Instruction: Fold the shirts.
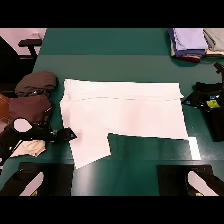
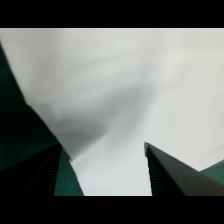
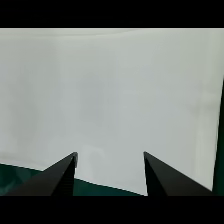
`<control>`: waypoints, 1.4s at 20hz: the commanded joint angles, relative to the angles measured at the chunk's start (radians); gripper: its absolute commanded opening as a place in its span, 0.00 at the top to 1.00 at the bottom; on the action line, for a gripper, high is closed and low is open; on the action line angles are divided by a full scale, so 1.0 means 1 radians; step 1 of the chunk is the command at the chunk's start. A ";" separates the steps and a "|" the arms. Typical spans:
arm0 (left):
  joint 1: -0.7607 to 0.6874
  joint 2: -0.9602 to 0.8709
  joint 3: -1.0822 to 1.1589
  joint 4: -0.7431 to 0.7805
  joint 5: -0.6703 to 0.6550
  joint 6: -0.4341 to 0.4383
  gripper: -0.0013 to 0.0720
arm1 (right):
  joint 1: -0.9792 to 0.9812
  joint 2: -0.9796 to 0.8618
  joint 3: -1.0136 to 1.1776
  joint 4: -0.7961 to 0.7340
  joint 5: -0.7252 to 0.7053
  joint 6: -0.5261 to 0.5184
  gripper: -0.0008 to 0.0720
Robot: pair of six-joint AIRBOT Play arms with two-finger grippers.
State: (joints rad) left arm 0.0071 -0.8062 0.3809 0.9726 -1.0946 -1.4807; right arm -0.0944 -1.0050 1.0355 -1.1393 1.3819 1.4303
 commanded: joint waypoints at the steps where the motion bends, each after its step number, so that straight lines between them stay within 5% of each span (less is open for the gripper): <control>1: 0.000 0.003 -0.019 -0.069 0.041 0.024 0.17 | 0.000 0.008 -0.003 0.007 -0.002 0.000 0.35; 7: 0.000 0.003 -0.027 -0.068 0.015 0.023 0.18 | 0.000 0.008 -0.003 -0.007 -0.001 0.000 0.35; 9: 0.000 0.003 -0.026 -0.069 0.002 0.043 0.94 | -0.011 0.008 -0.004 -0.015 0.016 0.000 0.35; 14: 0.000 0.006 0.053 -0.070 -0.027 0.076 0.94 | -0.201 0.008 -0.096 -0.122 0.092 0.001 0.35; 16: 0.000 0.006 0.097 -0.070 -0.043 0.084 0.94 | -0.325 0.005 -0.215 -0.170 0.088 0.001 0.23; 21: 0.000 0.005 0.124 -0.071 -0.043 0.086 0.94 | -0.520 -0.105 -0.411 -0.063 0.023 -0.031 0.23; 23: 0.000 0.005 0.124 -0.071 -0.049 0.086 0.94 | -0.497 -0.143 -0.435 -0.034 -0.031 -0.039 0.34; 26: 0.000 0.005 0.124 -0.071 -0.048 0.085 0.94 | -0.403 -0.175 -0.436 0.008 -0.107 -0.039 0.37; 28: 0.000 0.005 0.124 -0.070 -0.051 0.086 0.94 | -0.327 -0.195 -0.423 0.020 -0.138 -0.039 0.56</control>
State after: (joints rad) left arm 0.0071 -0.8013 0.5030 0.9016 -1.1416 -1.3960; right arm -0.4927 -1.1660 0.6189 -1.1454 1.3323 1.3975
